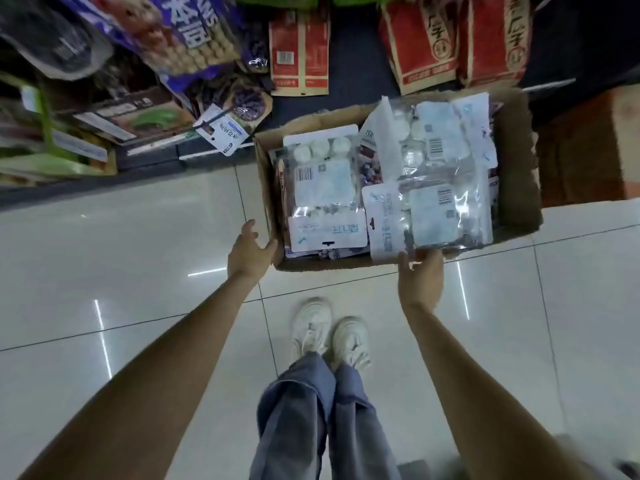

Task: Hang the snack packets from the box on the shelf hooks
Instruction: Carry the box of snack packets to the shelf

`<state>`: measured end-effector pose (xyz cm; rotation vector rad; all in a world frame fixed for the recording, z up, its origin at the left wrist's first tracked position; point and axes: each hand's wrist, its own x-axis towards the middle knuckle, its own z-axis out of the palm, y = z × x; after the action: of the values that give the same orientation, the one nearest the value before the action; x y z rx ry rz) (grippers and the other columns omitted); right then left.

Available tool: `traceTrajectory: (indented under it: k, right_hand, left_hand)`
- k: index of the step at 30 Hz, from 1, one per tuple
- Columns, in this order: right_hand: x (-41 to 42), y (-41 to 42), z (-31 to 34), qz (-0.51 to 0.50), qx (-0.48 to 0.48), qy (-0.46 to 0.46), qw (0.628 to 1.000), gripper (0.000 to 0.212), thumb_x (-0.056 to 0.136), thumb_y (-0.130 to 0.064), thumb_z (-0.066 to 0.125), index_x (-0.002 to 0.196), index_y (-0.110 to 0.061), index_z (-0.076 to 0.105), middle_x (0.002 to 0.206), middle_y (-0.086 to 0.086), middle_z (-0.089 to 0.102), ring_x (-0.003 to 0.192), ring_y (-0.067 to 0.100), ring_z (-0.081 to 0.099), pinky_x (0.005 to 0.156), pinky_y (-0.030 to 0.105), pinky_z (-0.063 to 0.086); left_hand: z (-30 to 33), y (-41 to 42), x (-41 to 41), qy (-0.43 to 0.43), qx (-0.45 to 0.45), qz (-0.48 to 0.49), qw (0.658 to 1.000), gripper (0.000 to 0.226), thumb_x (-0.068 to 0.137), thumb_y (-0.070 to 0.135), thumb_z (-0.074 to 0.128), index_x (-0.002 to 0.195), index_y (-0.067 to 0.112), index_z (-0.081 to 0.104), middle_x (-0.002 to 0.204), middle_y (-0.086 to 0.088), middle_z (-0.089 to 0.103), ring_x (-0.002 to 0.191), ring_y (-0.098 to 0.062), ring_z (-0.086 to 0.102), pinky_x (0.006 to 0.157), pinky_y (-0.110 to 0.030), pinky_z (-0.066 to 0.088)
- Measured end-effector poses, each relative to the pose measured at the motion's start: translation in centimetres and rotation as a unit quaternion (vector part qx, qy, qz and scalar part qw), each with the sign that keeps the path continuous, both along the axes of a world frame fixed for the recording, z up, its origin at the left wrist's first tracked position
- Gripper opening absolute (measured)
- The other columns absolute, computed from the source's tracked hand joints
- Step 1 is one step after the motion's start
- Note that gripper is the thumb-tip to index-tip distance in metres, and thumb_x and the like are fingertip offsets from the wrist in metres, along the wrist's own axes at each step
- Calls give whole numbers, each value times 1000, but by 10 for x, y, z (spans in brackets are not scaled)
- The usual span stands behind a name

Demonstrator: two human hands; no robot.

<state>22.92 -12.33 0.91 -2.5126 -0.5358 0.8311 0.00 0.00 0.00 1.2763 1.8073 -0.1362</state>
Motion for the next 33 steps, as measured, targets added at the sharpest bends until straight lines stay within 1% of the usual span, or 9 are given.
traceTrajectory:
  k: [4,6,10,13,16,21,26,29,33]
  right_hand:
    - [10,8,-29,-232,-50,72,969,52,89,-28,64,126,-3,37,126,18,53,110,36,57,95,40,45]
    - [9,12,-42,-265,-38,102,958,54,89,-27,64,127,-7,32,123,20,55,102,39,61,92,50,51]
    - [10,10,-56,-247,-35,89,964,49,89,-25,62,125,-12,32,114,17,62,95,37,66,85,50,54]
    - [17,4,-48,-143,-98,62,983,37,90,-31,58,115,-13,38,107,14,68,95,37,65,85,48,52]
    - [26,-3,-25,79,-156,-4,985,28,92,-30,54,111,-10,48,101,10,69,94,37,62,75,36,46]
    - [33,18,1,335,18,-63,940,19,89,-12,60,108,-8,58,102,10,67,90,30,64,65,35,53]
    - [31,79,2,448,162,-116,871,20,87,-8,56,105,-4,63,102,13,66,94,33,61,71,38,53]
    - [20,121,-1,480,199,-141,843,28,88,-17,44,105,-6,63,101,12,65,95,31,59,76,37,51]
    - [6,179,-22,523,211,-187,804,29,87,-8,43,107,-7,63,106,13,64,99,32,56,86,41,48]
  left_hand:
    - [-14,19,10,12,14,-38,999,58,94,29,54,145,18,31,136,-8,53,116,-30,55,96,-35,40]
    - [-22,24,16,44,18,-85,995,50,94,24,54,139,12,37,128,-14,58,113,-36,55,92,-37,42]
    - [-29,26,13,104,67,-143,982,27,90,8,48,117,1,47,104,-26,62,95,-44,57,80,-42,45]
    - [-31,21,2,96,77,-120,985,37,84,2,47,121,3,50,100,-25,63,92,-45,57,79,-40,45]
    - [-33,12,-7,86,88,-103,987,36,85,2,47,120,7,54,96,-20,64,91,-43,58,75,-34,42]
    - [-33,6,-23,103,88,-78,988,37,89,7,46,124,16,55,102,-16,67,94,-41,60,79,-38,46]
    - [-36,2,-54,127,94,-69,985,37,92,10,44,127,17,53,104,-18,67,92,-42,60,80,-41,48]
    - [-38,-1,-79,151,116,-62,980,39,93,13,42,130,18,52,101,-20,67,89,-45,59,79,-44,48]
    - [-43,-3,-103,202,143,9,969,37,97,18,42,132,23,52,101,-20,66,90,-45,59,79,-43,48]
